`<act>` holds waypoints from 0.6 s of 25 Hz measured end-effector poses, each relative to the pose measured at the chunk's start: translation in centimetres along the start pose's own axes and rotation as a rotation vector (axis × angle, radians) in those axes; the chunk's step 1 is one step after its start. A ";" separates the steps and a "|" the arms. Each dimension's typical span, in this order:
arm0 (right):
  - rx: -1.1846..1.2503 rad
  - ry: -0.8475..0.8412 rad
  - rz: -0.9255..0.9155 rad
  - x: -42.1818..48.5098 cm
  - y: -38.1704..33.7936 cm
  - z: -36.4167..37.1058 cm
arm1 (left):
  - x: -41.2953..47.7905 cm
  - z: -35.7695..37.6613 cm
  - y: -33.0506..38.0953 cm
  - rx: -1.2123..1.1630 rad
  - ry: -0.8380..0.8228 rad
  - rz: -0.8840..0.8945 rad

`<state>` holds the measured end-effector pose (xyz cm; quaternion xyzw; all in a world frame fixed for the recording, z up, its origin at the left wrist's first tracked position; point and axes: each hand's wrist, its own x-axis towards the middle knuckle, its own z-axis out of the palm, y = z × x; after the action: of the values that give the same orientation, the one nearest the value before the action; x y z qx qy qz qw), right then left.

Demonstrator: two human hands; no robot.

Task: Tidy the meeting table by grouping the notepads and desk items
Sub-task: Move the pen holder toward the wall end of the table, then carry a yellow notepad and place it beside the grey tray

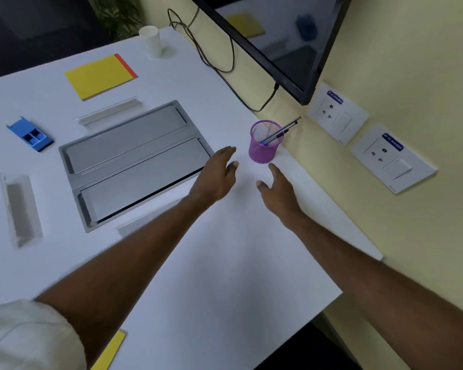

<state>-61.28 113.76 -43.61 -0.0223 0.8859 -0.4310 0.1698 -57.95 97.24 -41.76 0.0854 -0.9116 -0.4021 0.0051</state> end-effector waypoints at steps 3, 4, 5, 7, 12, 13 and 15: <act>-0.093 -0.049 -0.115 -4.5 -1.8 2.8 | -4.7 -2.5 -1.4 0.088 0.027 0.041; -0.118 -0.070 -0.151 -5.9 -2.4 4.0 | -6.4 -3.3 -2.1 0.125 0.029 0.064; -0.143 -0.094 -0.184 -7.3 -2.9 5.1 | -8.1 -4.2 -2.8 0.162 0.026 0.086; -0.191 -0.147 -0.261 -10.1 -4.0 7.6 | -11.5 -6.2 -4.5 0.225 0.024 0.110; -0.265 -0.240 -0.452 -17.0 -7.0 14.0 | -20.4 -11.6 -9.7 0.282 0.082 0.044; -0.266 -0.262 -0.484 -18.4 -7.6 15.3 | -22.2 -12.6 -10.8 0.280 0.101 0.018; -0.270 -0.301 -0.513 -20.8 -8.5 17.7 | -25.8 -14.1 -13.1 0.278 0.122 -0.045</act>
<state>-36.92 98.91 -41.34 -0.3305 0.8656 -0.3300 0.1803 -29.49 82.38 -40.30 0.1301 -0.9543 -0.2661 0.0397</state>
